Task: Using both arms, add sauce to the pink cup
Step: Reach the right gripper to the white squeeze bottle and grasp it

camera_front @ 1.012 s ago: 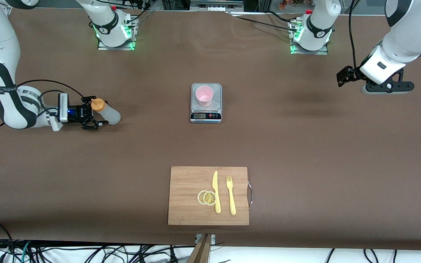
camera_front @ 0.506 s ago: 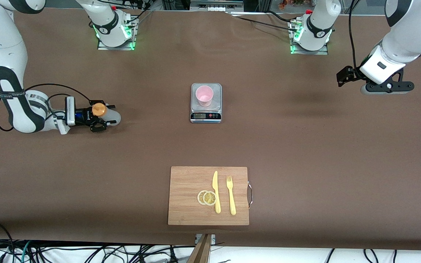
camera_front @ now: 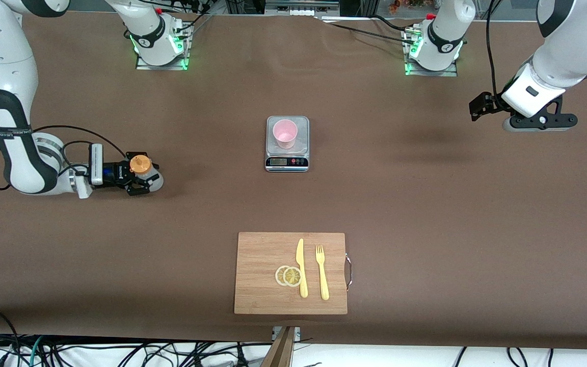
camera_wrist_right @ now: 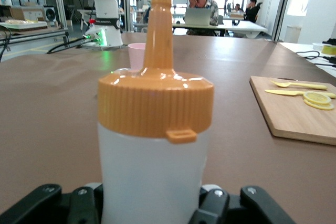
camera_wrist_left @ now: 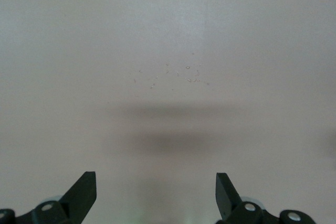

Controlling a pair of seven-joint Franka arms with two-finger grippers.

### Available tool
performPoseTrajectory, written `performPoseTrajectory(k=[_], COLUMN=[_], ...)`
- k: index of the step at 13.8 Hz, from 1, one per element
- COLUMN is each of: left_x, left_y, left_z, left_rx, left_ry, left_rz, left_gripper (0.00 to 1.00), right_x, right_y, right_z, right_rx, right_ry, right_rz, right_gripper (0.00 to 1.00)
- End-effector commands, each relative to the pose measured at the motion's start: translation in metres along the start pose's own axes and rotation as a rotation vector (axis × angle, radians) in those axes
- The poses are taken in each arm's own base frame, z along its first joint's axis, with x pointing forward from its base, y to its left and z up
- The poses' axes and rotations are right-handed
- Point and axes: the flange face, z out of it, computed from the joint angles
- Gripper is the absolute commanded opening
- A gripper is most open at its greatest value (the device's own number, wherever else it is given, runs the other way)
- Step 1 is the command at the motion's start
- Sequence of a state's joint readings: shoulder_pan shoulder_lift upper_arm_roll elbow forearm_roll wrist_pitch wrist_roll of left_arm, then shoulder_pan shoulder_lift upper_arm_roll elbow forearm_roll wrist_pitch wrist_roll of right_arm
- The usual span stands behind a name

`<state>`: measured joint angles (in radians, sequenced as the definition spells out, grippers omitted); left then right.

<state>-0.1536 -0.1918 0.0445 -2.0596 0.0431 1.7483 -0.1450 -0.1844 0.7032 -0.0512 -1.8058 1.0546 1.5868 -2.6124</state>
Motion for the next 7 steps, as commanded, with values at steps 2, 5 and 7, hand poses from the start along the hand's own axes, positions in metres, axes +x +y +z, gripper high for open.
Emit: performPoseTrajectory(k=[2, 5, 7], left_x=[0.000, 0.000, 0.001], left_y=[-0.002, -0.002, -0.002], left_z=[-0.007, -0.007, -0.007], left_rx=[0.021, 0.021, 0.021], left_ry=[-0.002, -0.003, -0.003], left_rz=[0.016, 0.016, 0.014], left_gripper=[1.00, 1.00, 1.00], right_x=[0.061, 0.108, 0.137], right_y=[0.045, 0.075, 0.091], right_z=[0.013, 0.043, 0.073], right_rx=[-0.029, -0.063, -0.042], right_ry=[-0.150, -0.323, -0.435], right_rz=[0.073, 0.111, 0.153], right_gripper=[0.00, 0.00, 0.00])
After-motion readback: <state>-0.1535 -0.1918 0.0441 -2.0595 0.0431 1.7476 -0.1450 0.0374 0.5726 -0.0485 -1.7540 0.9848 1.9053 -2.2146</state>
